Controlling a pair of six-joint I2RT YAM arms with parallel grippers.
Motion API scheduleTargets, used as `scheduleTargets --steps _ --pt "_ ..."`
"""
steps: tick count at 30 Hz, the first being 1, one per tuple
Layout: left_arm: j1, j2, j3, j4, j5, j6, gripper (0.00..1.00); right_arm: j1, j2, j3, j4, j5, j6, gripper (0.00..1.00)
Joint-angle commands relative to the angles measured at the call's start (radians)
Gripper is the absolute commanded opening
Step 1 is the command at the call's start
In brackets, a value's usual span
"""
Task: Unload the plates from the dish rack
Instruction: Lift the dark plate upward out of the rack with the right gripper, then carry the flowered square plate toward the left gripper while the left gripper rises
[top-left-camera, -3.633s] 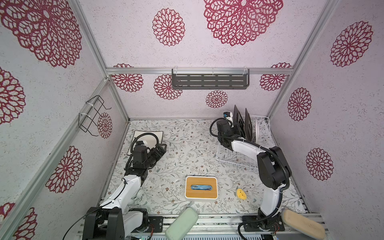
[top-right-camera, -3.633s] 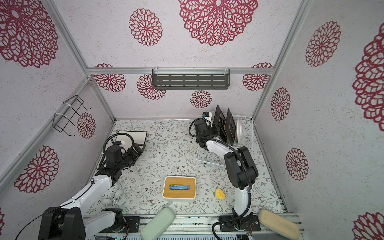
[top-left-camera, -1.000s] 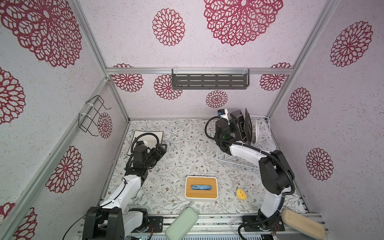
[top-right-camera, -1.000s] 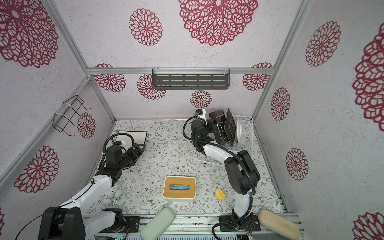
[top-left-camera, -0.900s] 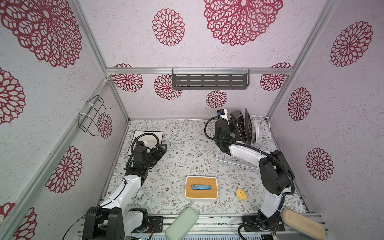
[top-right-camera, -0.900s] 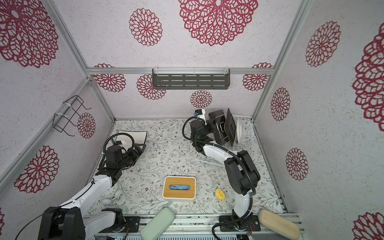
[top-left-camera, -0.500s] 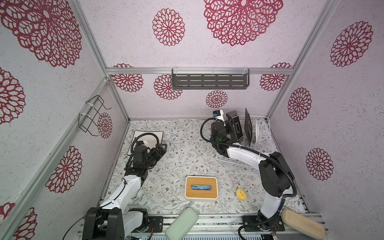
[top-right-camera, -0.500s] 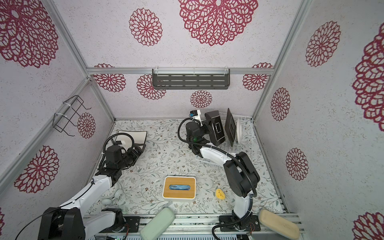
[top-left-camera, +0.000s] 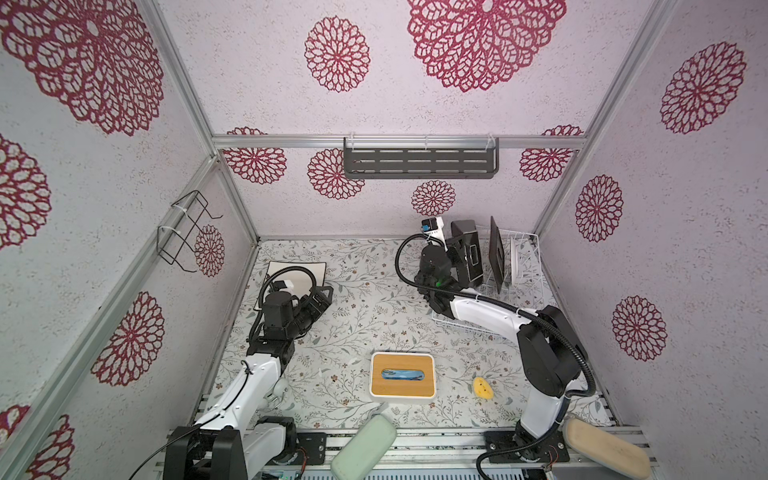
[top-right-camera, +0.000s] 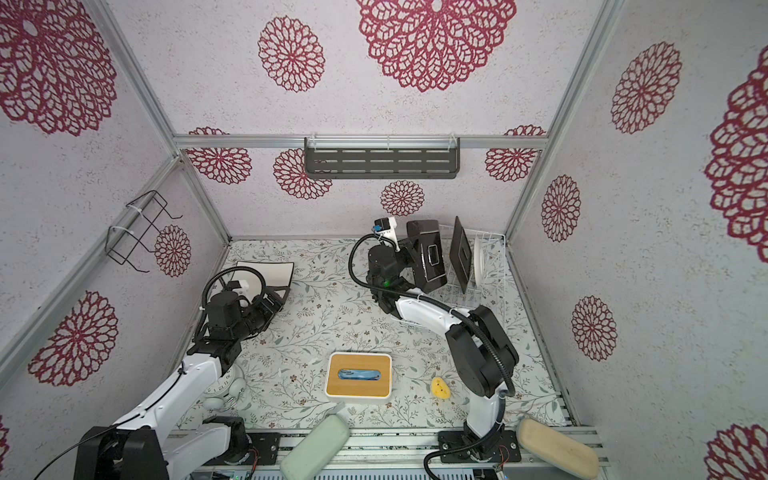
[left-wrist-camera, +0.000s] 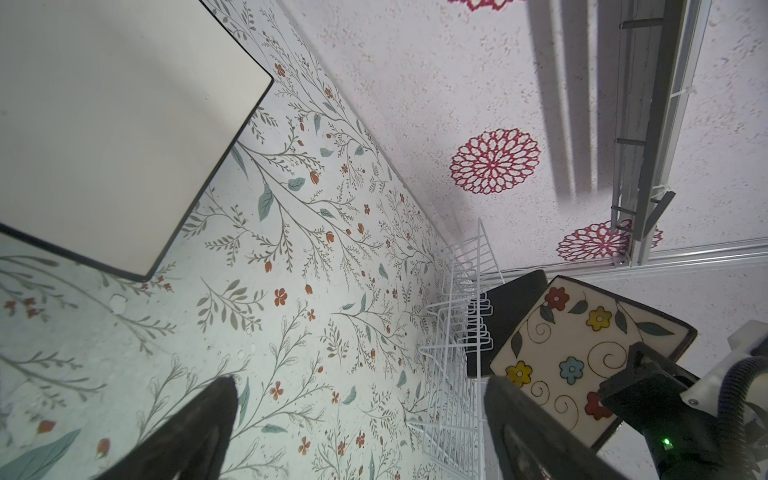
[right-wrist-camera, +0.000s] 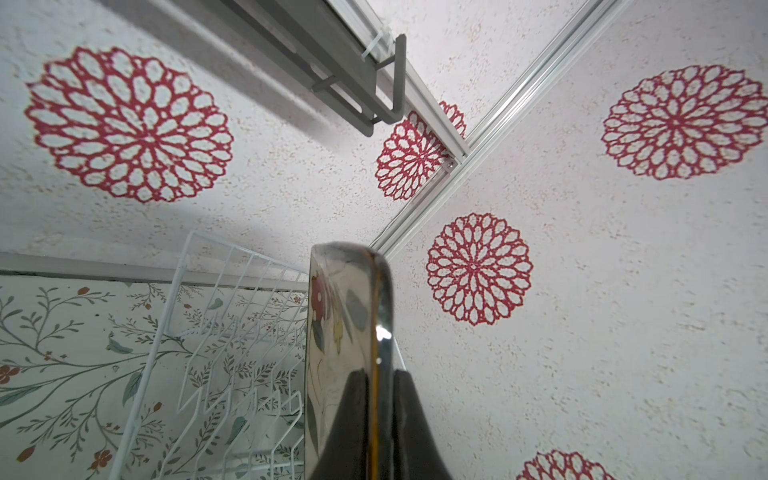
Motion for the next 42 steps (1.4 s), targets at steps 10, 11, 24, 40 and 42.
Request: scheduleTargets --steps 10,11,24,40,42 --pt "-0.008 -0.017 0.003 -0.022 -0.005 0.022 0.97 0.085 -0.141 0.043 0.14 0.032 -0.064 0.0" --pt "-0.008 -0.019 0.005 -0.026 -0.007 0.025 0.97 0.09 -0.146 0.046 0.137 0.03 -0.064 0.0" --pt "-0.008 0.003 0.037 -0.046 -0.006 0.019 0.97 0.121 -0.305 0.099 -0.284 -0.132 0.365 0.0" --pt "-0.008 0.039 0.218 -0.14 -0.005 0.001 0.97 0.109 -0.39 0.153 -0.407 -0.228 0.577 0.0" --pt "-0.008 0.054 0.251 -0.156 -0.002 0.003 0.97 0.109 -0.399 0.16 -0.429 -0.249 0.646 0.0"
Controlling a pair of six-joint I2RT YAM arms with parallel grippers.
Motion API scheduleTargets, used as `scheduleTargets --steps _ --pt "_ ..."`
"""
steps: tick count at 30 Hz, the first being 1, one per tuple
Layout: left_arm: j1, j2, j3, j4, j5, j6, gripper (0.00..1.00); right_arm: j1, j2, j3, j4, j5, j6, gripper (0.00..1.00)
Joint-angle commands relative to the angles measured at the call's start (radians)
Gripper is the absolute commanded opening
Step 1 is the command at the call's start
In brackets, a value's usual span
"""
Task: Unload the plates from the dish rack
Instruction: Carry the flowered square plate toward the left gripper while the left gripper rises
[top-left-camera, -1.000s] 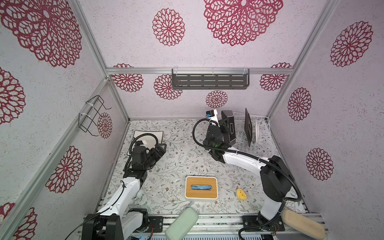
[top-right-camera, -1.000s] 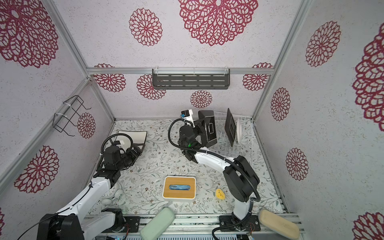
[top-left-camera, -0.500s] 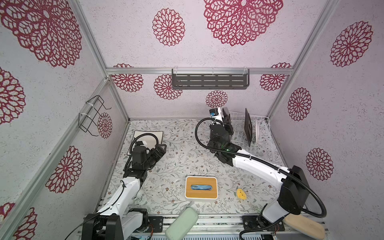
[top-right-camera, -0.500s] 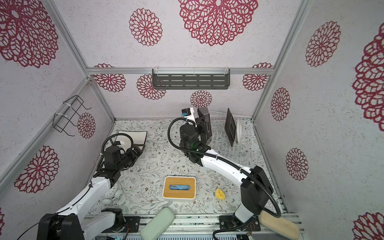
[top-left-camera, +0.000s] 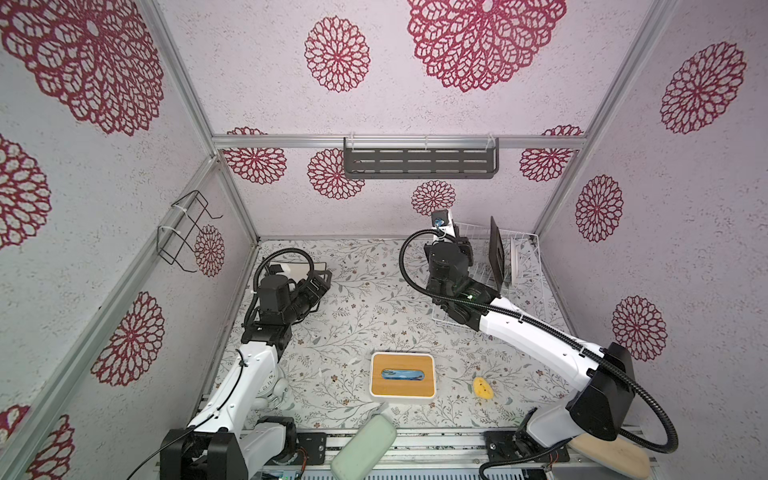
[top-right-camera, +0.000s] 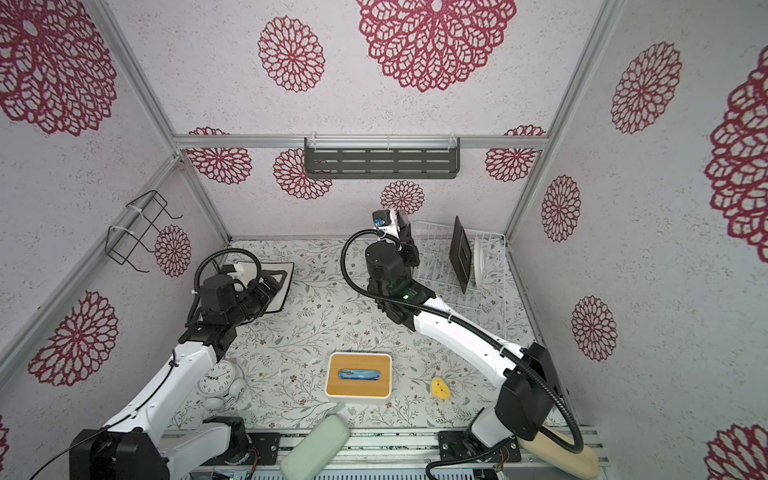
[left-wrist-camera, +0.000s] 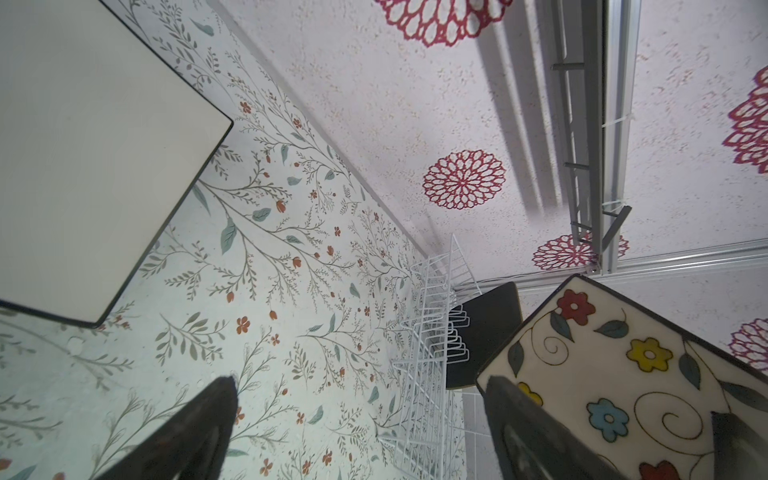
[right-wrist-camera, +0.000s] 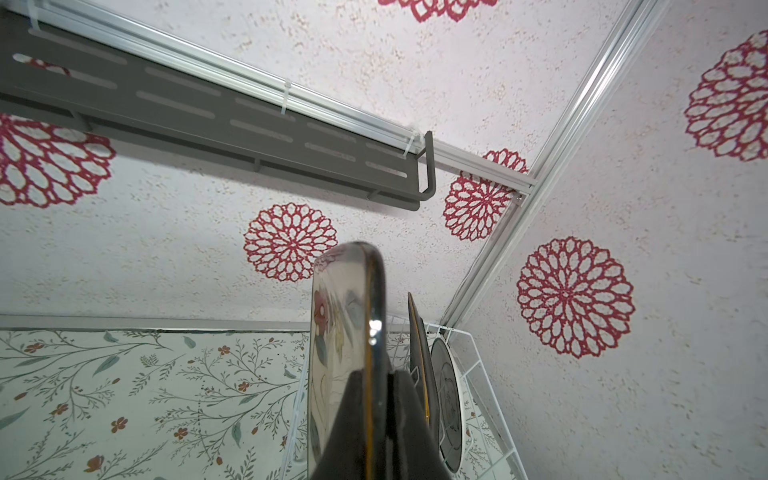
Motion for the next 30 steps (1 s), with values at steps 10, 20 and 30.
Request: scheduleTargets --steps 10,20,30 --pt "-0.008 0.064 0.106 0.004 0.01 -0.052 0.97 -0.007 -0.142 0.012 0.181 -0.23 0.526 0.0" --pt "-0.004 0.064 0.049 0.176 0.067 -0.171 0.97 -0.007 -0.072 -0.196 0.565 -0.307 0.784 0.0" --pt "0.021 0.088 0.007 0.325 0.146 -0.304 0.97 -0.006 0.056 -0.216 0.635 -0.331 1.036 0.0"
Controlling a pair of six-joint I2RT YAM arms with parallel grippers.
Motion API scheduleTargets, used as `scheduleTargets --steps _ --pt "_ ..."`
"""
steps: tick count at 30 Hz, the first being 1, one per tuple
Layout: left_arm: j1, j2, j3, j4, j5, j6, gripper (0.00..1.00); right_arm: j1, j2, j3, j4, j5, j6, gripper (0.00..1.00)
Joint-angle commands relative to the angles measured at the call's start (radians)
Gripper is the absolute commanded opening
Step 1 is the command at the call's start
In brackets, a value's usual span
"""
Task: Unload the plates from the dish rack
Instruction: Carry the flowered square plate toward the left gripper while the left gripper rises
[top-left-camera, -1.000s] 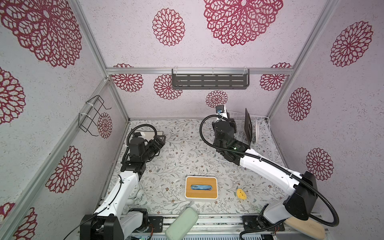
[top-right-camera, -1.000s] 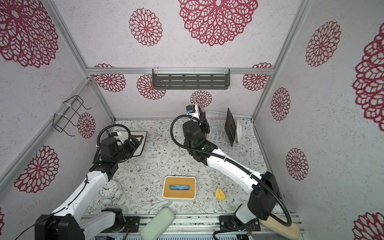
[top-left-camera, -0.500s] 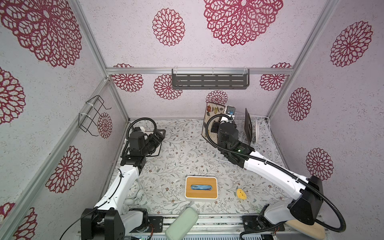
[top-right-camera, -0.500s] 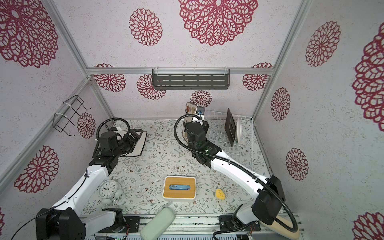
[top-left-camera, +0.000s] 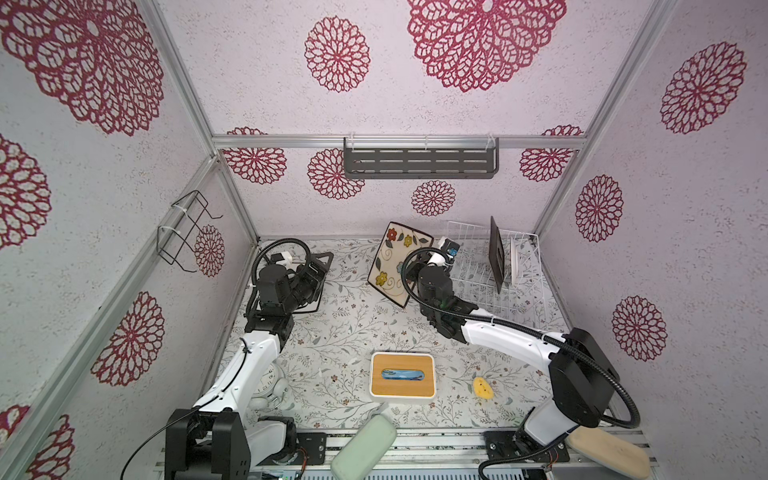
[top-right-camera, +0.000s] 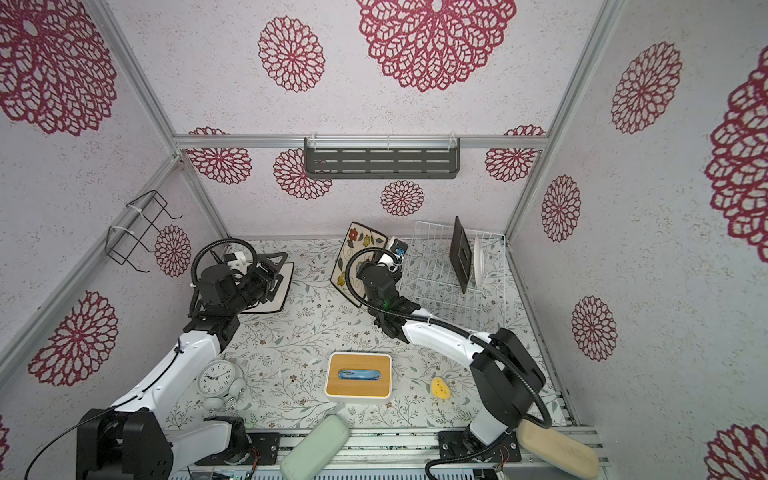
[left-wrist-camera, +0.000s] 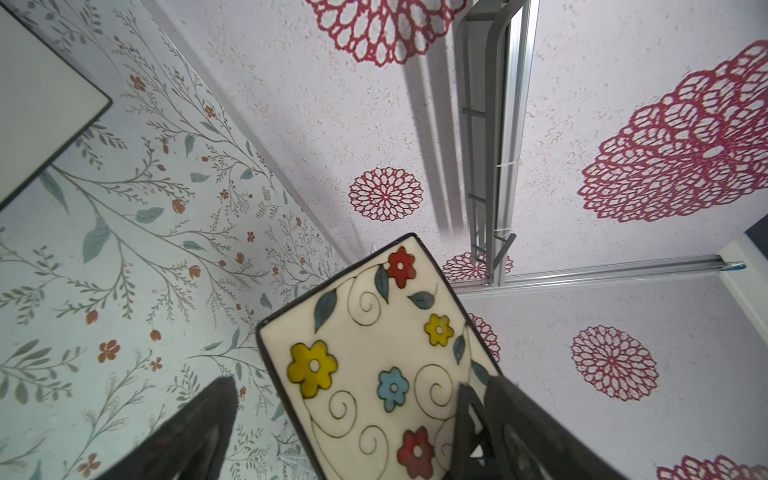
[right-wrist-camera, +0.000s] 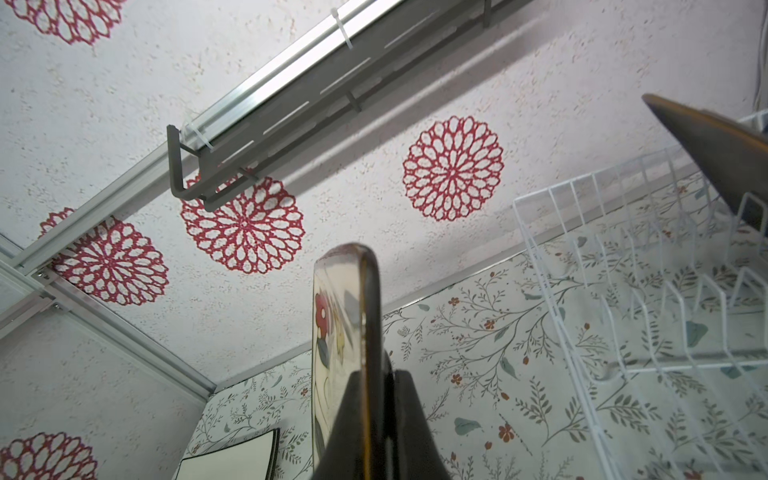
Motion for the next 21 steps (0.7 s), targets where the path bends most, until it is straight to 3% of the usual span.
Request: scheduleTargets --steps 1,14,21 --pt "0.013 0.009 -0.018 0.086 0.036 -0.053 0.97 -0.003 -0.045 0.049 0.3 0.009 0.166 0.0" --pt "0.011 0.018 -0.08 0.174 0.067 -0.142 0.97 -0.002 0.02 -0.044 0.48 -0.009 0.358 0.0" --pt "0.004 0.033 -0.098 0.204 0.066 -0.157 0.97 0.0 0.01 0.002 0.238 0.021 0.568 0.0"
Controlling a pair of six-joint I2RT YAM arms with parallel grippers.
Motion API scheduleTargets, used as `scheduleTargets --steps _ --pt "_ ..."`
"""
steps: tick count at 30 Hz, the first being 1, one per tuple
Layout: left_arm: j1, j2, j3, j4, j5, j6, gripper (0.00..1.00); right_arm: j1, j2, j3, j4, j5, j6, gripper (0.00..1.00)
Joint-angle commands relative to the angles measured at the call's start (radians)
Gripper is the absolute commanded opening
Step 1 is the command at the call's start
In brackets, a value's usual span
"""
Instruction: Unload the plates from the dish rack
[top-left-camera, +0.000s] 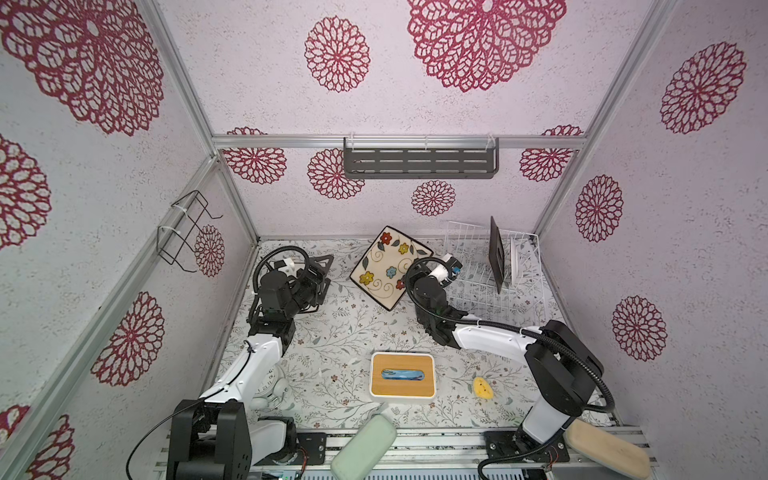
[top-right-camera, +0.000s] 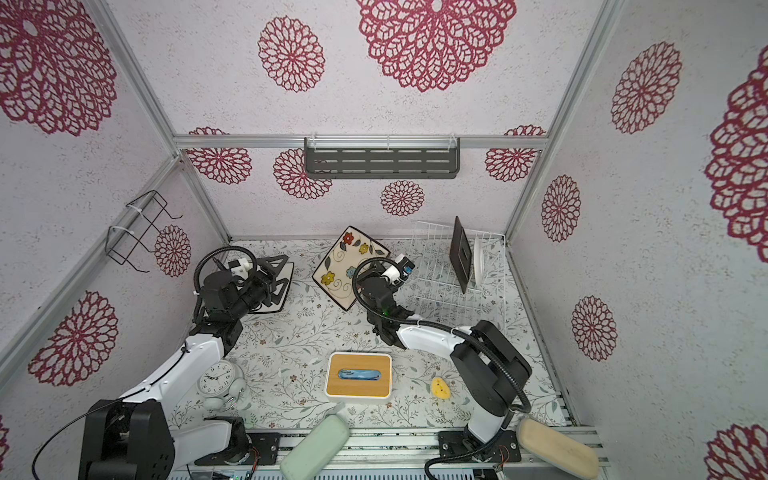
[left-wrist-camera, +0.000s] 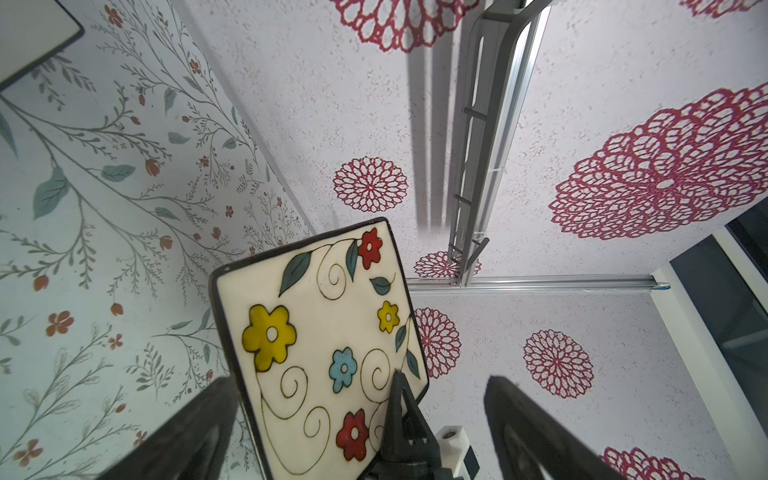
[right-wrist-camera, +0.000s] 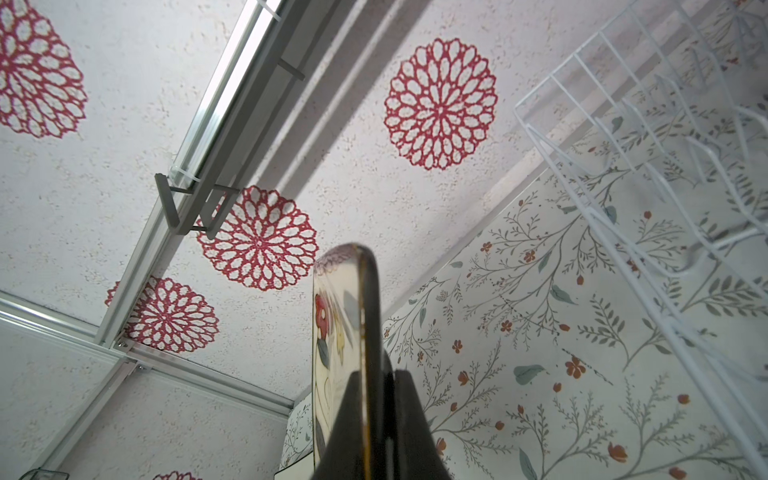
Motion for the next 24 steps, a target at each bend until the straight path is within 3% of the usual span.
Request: scheduleTargets --steps 1,11,24 --pt "-0.007 0.006 -0.023 0.051 0.006 -0.011 0.97 0.001 -0.066 0.091 0.106 0.027 0.197 0.0" --pt "-0.04 0.02 -0.046 0.05 -0.041 -0.007 0.97 0.006 -0.044 0.076 0.169 -0.031 0.331 0.0" --pt "-0.08 0.063 -0.042 0.062 -0.052 0.004 0.98 0.033 0.011 0.082 0.268 -0.055 0.378 0.0"
